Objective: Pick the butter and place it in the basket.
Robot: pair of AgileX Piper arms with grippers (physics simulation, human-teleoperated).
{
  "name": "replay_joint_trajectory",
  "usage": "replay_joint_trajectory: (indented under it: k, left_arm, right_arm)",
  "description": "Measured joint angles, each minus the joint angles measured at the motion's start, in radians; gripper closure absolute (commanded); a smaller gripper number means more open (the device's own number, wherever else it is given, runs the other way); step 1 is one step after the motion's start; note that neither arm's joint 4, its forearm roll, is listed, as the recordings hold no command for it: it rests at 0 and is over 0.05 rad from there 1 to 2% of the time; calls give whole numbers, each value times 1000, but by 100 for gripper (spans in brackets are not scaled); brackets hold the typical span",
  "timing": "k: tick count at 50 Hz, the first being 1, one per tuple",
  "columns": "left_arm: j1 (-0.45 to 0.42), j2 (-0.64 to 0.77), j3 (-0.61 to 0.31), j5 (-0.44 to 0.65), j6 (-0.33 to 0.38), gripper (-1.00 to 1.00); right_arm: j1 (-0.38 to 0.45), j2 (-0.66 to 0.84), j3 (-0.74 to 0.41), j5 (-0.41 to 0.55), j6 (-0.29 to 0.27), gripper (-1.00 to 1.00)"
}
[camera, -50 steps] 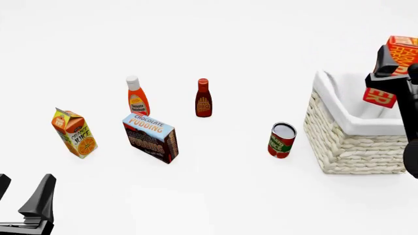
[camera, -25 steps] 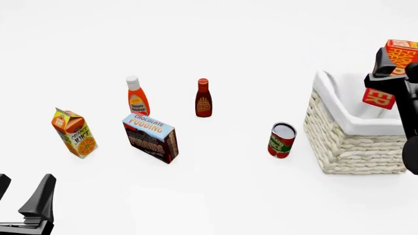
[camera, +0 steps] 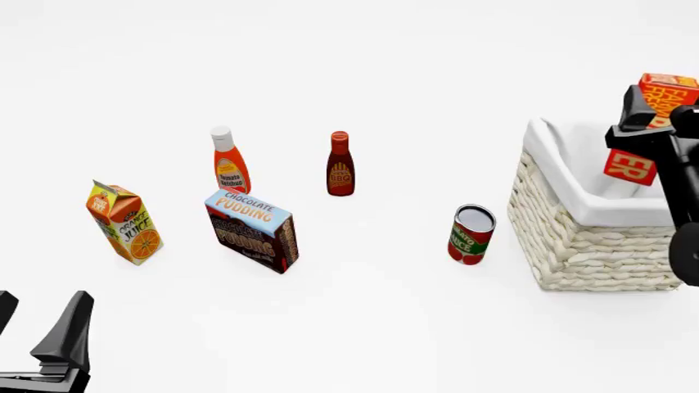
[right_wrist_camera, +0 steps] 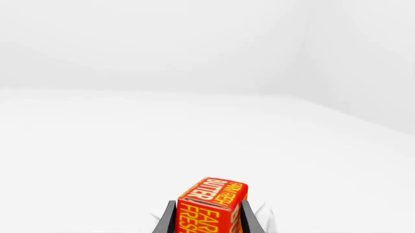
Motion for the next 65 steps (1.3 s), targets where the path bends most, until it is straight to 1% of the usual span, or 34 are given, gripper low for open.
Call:
replay_joint_trajectory:
  k: [37,53,65]
  left_arm:
    - [0,0,0,0,0,-100]
    - [0,0,0,0,0,-100]
    - [0,0,0,0,0,-100]
  right_arm:
    - [-28,88,-34,18,-9,100]
    - [-47,115,-51,29,-6,100]
    - [-59,133,-74,53,7,100]
